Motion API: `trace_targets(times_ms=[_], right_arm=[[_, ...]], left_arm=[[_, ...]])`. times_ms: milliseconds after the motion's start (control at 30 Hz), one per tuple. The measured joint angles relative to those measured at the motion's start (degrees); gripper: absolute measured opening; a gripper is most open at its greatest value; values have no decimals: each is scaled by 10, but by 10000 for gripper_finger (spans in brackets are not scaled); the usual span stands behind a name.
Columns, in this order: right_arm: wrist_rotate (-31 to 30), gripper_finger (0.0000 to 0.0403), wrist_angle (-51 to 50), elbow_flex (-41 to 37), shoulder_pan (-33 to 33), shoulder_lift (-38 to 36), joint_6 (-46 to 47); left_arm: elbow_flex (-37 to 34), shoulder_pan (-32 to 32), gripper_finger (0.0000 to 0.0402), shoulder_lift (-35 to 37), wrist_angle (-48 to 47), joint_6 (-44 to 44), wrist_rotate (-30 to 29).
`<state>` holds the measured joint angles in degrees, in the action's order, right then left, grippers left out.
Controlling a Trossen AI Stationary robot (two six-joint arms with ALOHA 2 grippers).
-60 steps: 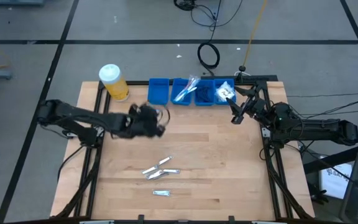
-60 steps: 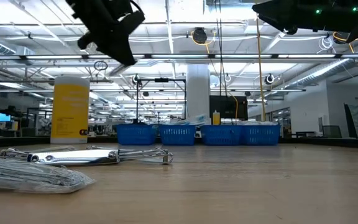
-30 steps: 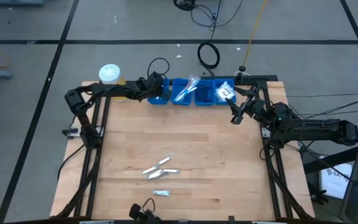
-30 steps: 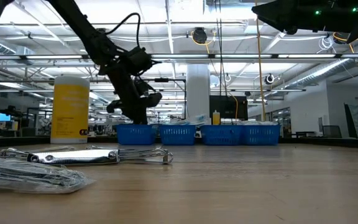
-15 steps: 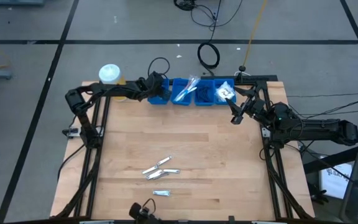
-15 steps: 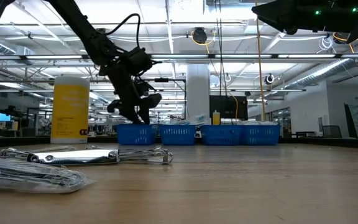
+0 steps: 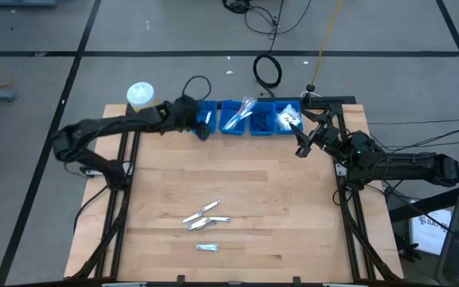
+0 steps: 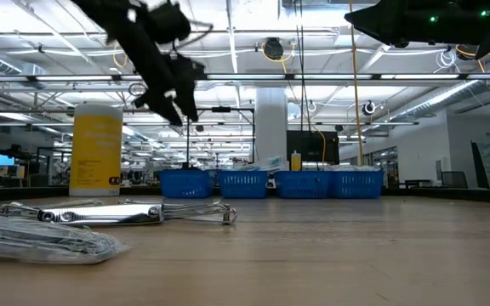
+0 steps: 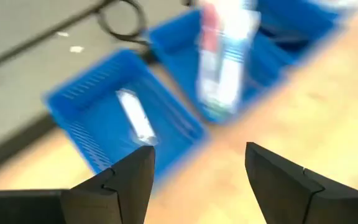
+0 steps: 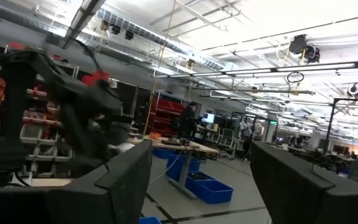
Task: Pick & Place Travel size toiletries
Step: Put the silver nail cutter into the left blue basket
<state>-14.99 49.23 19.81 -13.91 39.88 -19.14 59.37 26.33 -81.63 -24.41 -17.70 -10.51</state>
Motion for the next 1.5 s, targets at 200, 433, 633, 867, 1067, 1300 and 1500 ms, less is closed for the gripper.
trace_targets(times_ms=[200, 433, 633, 867, 1067, 1300, 1500], right_arm=[[0, 256, 2, 0, 0, 0, -2], [0, 256, 2, 0, 0, 0, 4], [0, 256, 2, 0, 0, 0, 4], [0, 256, 2, 0, 0, 0, 5], [0, 256, 0, 0, 0, 0, 24], [1, 256, -16, 0, 0, 0, 21], [0, 256, -15, 0, 0, 0, 20]], left_arm=[[0, -149, 246, 50, -73, -35, 18], [-4, -333, 246, 0, -87, -123, 16], [-4, -454, 246, -84, -68, -203, 17], [-4, -479, 246, -167, -67, -227, 5], [-3, -457, 246, -186, -67, -218, -20], [-3, -438, 246, -194, -66, -237, 1], [-3, -438, 246, -195, -67, -232, 6]])
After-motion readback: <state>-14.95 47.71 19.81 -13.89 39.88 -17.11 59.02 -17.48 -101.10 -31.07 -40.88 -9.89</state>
